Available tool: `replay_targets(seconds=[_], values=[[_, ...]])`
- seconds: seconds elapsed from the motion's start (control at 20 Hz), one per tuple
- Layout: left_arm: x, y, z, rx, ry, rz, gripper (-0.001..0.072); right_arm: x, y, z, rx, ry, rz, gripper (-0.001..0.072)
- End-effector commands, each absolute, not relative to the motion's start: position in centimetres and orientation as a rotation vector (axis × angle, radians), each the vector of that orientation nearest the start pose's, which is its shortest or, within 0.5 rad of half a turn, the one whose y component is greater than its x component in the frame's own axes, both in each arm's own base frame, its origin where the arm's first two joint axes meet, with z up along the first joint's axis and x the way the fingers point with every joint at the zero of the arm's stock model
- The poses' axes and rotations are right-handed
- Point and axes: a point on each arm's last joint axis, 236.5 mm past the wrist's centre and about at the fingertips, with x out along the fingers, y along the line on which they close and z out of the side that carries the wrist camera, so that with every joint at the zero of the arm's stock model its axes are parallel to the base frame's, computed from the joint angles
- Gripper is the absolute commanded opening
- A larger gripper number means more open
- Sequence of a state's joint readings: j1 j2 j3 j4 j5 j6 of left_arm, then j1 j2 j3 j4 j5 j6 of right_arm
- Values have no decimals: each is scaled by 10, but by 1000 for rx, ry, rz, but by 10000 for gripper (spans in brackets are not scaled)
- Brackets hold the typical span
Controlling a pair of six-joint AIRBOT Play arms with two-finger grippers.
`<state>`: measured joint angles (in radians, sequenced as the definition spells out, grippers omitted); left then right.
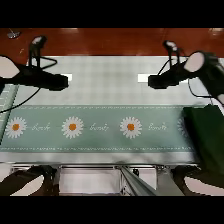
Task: Fold the shirts.
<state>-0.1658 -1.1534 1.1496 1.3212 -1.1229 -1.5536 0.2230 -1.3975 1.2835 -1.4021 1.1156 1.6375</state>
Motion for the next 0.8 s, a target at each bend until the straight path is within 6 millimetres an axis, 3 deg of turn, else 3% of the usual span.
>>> replay_targets(seconds=[0.0,0.75], values=[[359,-79,28,-27,1256,-145,19,398,102,-35,-88,1380,104,32],[359,-79,27,-29,1257,-144,19,398,101,-34,-82,1379,93,32]])
